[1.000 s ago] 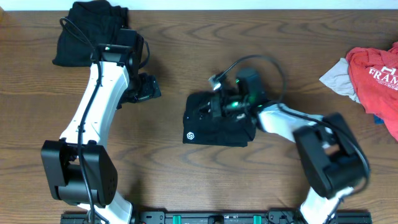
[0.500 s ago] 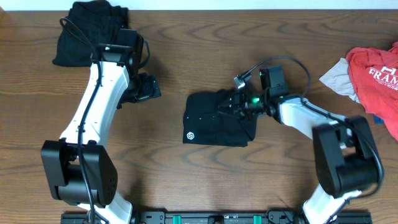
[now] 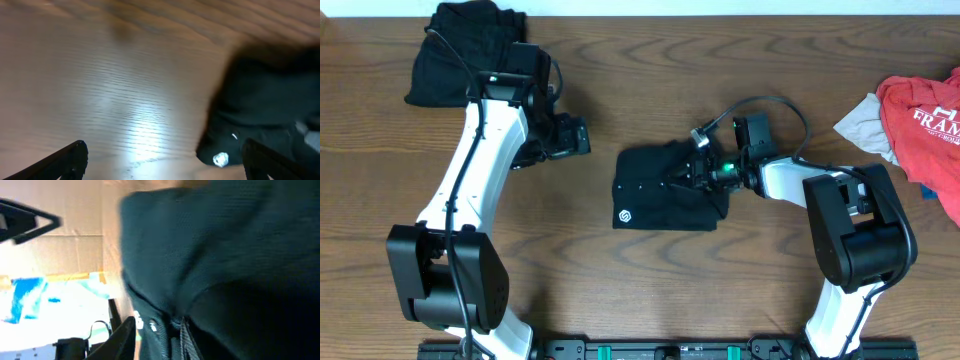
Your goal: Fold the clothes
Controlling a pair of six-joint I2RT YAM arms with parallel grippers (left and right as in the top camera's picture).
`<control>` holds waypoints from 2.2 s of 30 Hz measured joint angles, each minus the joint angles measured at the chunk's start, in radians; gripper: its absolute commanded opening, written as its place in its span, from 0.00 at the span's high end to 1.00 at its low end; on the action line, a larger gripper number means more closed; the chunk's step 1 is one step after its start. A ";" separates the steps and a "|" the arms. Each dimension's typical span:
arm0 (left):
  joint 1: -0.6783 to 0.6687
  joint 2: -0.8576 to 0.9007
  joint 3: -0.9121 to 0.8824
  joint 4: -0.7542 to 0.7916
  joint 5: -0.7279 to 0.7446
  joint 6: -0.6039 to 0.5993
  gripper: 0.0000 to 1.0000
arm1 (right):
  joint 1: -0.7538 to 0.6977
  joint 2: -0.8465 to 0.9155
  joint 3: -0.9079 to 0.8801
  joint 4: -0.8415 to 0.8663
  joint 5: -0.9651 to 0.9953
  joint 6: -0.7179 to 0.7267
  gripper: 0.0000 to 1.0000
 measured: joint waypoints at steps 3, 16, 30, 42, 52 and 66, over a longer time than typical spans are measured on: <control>0.000 0.000 -0.003 0.006 0.075 0.059 0.02 | -0.006 -0.045 -0.001 0.065 -0.034 0.013 0.37; 0.000 0.000 -0.128 0.146 0.233 0.142 0.02 | -0.190 -0.451 0.001 0.287 -0.276 0.144 0.01; -0.022 0.002 -0.310 0.310 0.364 0.144 0.02 | -0.396 -0.588 0.001 0.304 -0.364 0.196 0.01; -0.115 0.002 -0.310 0.340 0.382 0.138 0.02 | -0.433 -0.642 0.025 0.311 -0.069 0.286 0.01; -0.115 0.002 -0.310 0.340 0.383 0.133 0.02 | -0.411 -0.793 0.342 -0.053 0.473 0.285 0.01; -0.115 0.002 -0.311 0.373 0.382 0.132 0.02 | -0.438 -0.713 0.496 -1.080 1.204 -0.178 0.01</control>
